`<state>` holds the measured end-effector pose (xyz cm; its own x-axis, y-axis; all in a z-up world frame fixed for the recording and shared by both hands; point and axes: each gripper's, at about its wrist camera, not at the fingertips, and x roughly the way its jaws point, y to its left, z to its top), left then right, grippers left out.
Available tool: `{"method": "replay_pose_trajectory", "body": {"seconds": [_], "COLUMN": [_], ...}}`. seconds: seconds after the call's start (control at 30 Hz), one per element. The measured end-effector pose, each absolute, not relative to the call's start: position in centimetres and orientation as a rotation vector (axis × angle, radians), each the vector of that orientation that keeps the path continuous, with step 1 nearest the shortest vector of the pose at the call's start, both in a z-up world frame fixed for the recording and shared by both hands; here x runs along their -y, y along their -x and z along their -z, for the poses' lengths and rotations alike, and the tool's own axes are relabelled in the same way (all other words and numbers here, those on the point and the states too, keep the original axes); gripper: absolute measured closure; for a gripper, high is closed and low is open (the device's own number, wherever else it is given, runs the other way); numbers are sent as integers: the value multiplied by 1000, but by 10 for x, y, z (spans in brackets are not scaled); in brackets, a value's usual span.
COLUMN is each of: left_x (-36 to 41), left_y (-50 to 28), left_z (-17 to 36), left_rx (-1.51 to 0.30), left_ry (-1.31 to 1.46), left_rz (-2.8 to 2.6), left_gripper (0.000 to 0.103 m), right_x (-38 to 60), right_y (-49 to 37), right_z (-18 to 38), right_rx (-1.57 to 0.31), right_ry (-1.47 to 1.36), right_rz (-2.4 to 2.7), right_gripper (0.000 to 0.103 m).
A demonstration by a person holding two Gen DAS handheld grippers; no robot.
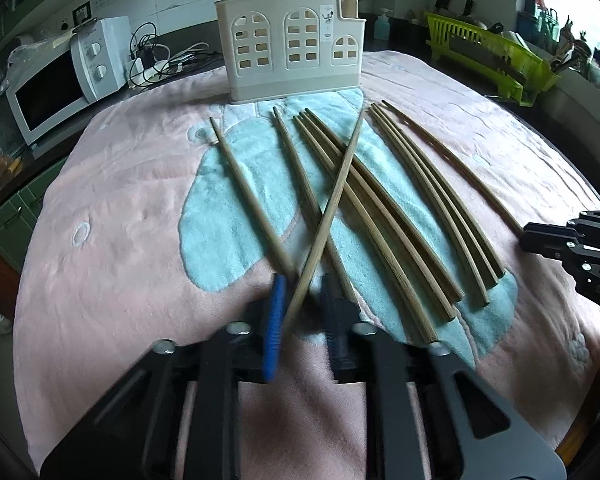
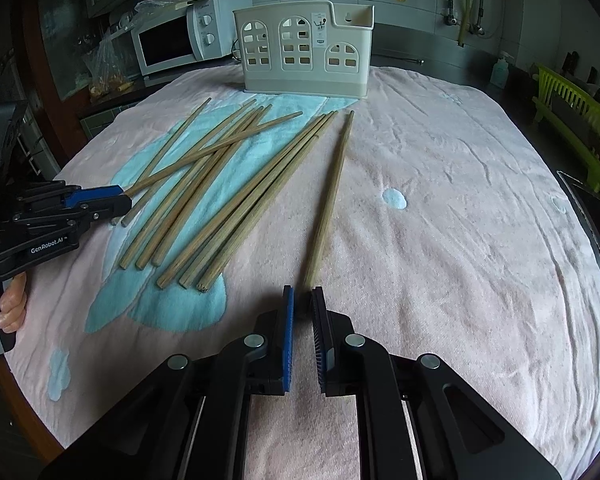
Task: Organize utensils
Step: 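Lower the left gripper onto a wooden chopstick and close while the right gripper grasps another chopstick, then lift the held chopsticks with both grippers and carry them toward the white utensil holder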
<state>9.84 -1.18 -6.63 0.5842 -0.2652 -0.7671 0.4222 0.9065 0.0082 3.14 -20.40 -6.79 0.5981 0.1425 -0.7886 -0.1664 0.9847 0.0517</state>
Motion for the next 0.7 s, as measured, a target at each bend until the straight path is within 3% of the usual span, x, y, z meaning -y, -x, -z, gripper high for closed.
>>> {"method": "replay_pose_trajectory", "body": {"seconds": [0.7], "left_x": [18], "left_y": [-82], "left_z": [38], "left_rx": [-767], "left_ry": [-167], "left_rz": [388], "left_gripper": [98], "right_x": [207], "right_y": [-36], "right_z": [68], "right_rx": [-890], "right_ry": [11], "right_rz": [-171], "right_gripper": [95]}}
